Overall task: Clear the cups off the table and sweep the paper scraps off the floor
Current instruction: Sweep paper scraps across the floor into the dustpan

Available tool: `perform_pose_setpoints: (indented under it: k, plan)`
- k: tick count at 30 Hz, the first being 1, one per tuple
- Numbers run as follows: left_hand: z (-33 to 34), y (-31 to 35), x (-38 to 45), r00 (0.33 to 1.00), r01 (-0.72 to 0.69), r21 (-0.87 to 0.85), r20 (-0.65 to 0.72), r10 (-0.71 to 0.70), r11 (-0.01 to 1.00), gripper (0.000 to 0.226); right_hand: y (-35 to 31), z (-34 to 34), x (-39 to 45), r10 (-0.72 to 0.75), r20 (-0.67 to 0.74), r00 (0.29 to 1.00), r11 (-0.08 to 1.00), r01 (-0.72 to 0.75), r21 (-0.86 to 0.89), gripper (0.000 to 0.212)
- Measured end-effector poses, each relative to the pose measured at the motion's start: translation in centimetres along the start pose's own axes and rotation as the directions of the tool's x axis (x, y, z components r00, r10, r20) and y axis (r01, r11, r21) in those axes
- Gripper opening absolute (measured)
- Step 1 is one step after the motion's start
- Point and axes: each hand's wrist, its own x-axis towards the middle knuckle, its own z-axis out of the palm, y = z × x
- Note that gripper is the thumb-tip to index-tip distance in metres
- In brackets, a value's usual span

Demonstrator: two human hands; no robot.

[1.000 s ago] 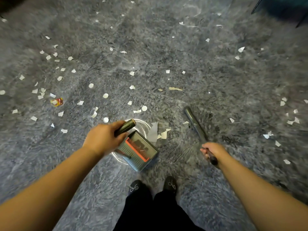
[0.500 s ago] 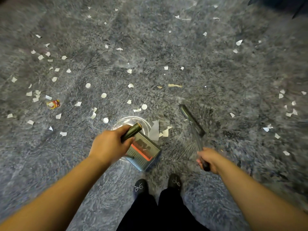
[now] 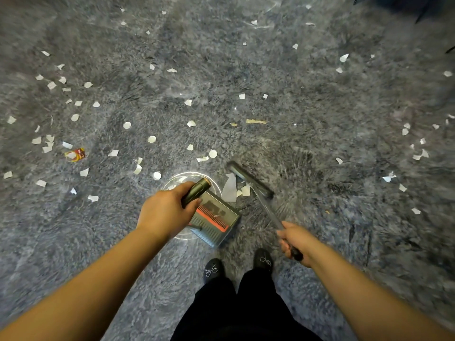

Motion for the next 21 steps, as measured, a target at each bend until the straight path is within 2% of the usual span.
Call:
perform_pose_setpoints:
  k: [4,9,12,16,21]
  plan:
    - [0.0,-1.0,-0.7,1.0,0.002,-0.008,0.015,-0.002,1.0,0.038,1.2,0.2,-1.6,-0.069,-0.044,0.997,0.995,0.065,-0.077,0.066]
    - [0.1,-1.6,-1.1,1.0,0.009,-0.03,0.019,-0.009,1.0,0.038,1.3,0.1,-2.1,-0.107,-0.085,0.991,0.994,0.107,-0.003,0.062]
    - [0.2,-1.9,-1.2,1.0,-0.004,-0.022,0.004,0.004,1.0,0.037,-0.4,0.4,-0.6,-0.138,-0.108,0.984,0.988,0.13,-0.08,0.064]
    - [-0.1,-2.0,-0.5,1.0,-0.014,0.011,0.011,0.014,1.0,0.045,-3.3,0.6,2.9,-0.095,-0.095,0.991,0.974,0.073,-0.213,0.05]
    - [-1.2,-1.7,1.4,0.999,-0.041,0.1,0.027,0.038,0.994,0.049,-2.7,0.9,3.6,-0.014,-0.117,0.993,0.954,-0.021,-0.298,0.053]
